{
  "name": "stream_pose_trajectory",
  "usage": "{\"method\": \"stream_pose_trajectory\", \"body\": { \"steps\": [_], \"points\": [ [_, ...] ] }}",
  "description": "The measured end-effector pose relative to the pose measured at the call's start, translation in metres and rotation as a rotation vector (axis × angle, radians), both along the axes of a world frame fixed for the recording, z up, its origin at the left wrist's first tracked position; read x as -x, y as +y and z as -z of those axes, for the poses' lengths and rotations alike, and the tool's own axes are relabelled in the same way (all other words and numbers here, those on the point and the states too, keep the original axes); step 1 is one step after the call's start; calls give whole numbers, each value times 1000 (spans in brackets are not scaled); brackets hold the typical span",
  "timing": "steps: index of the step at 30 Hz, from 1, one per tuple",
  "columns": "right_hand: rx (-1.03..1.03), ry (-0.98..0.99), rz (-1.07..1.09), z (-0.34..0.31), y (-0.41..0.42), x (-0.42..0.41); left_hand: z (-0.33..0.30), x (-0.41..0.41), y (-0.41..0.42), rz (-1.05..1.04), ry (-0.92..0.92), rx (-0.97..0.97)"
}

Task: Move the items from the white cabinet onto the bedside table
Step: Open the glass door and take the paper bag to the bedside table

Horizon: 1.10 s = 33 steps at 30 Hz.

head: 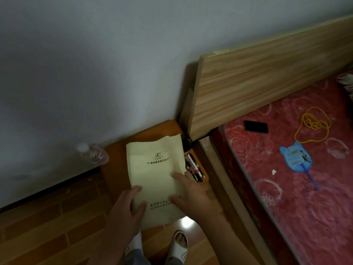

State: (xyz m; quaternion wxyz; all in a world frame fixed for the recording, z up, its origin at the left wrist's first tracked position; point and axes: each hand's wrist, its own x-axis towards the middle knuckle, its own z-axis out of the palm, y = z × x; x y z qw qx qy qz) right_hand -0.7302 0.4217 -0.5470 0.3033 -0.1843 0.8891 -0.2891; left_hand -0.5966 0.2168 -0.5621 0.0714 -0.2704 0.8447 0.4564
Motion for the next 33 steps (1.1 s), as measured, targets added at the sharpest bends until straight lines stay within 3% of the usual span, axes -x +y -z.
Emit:
{"method": "stream_pose_trajectory", "body": {
  "steps": [15,25,33],
  "points": [
    [-218,-29,-94,156,-21,42,166,10,-2,90,-60,-79],
    [-231,31,-50,199,-8,55,201,25,8,224,-88,-50],
    [-324,207,-144,202,-1,55,199,26,5,251,-131,142]
  ]
}}
